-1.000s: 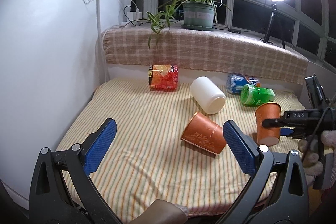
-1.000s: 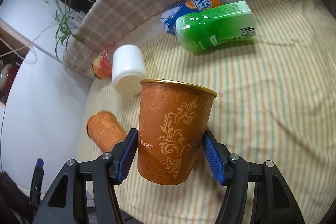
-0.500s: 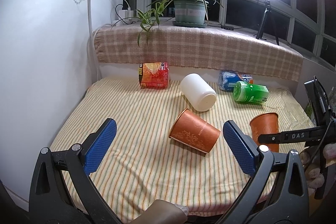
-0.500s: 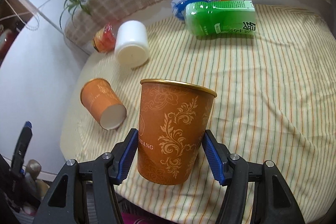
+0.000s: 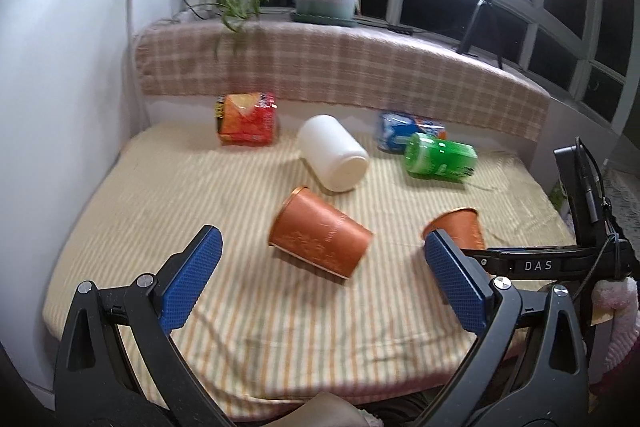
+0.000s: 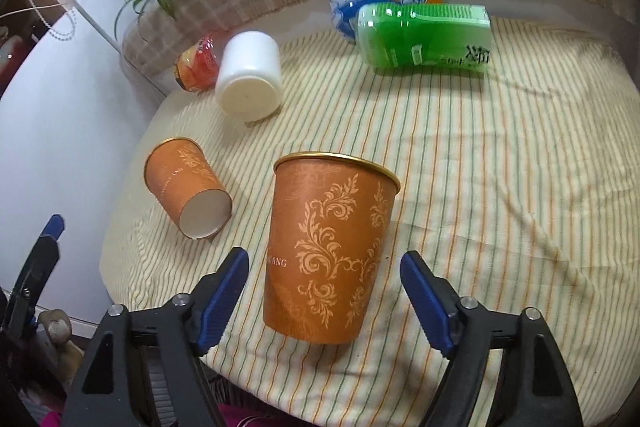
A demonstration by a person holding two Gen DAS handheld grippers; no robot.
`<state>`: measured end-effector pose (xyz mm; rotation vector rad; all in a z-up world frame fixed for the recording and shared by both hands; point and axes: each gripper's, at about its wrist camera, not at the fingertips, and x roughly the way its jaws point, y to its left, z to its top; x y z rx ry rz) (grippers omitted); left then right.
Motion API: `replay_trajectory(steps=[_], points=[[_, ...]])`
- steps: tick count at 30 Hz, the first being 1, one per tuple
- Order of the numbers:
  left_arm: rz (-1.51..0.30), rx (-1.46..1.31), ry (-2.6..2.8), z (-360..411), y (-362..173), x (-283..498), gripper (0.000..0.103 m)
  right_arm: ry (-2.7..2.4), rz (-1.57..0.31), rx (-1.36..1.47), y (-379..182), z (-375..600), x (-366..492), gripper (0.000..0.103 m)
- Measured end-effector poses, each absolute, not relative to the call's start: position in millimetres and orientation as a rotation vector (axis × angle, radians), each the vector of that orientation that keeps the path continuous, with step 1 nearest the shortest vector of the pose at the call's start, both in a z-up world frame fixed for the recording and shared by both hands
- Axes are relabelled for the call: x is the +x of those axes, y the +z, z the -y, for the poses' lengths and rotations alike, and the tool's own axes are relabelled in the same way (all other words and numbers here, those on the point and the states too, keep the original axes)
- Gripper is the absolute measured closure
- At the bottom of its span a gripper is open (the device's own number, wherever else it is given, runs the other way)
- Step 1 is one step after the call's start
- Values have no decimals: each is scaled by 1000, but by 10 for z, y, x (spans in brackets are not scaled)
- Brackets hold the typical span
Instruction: Flip cup upright
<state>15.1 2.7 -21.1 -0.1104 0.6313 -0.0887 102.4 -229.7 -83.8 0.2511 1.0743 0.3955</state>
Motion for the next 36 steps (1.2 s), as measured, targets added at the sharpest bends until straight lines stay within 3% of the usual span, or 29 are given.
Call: replay_trajectory(steps=[9, 19, 32, 36], points=[[-769, -218, -304, 322, -272, 419, 0, 286, -952, 290, -675, 2721, 595, 22], [-1000, -321, -468, 836, -573, 902, 18, 150, -894, 370, -589, 3309, 219, 22], [-1133, -351, -470, 1009, -859, 1288, 19, 102, -901, 417, -711, 3557, 54, 22], [-1170, -360, -472, 1021, -932, 1379, 25, 93, -907, 425, -735, 3595, 50, 22]])
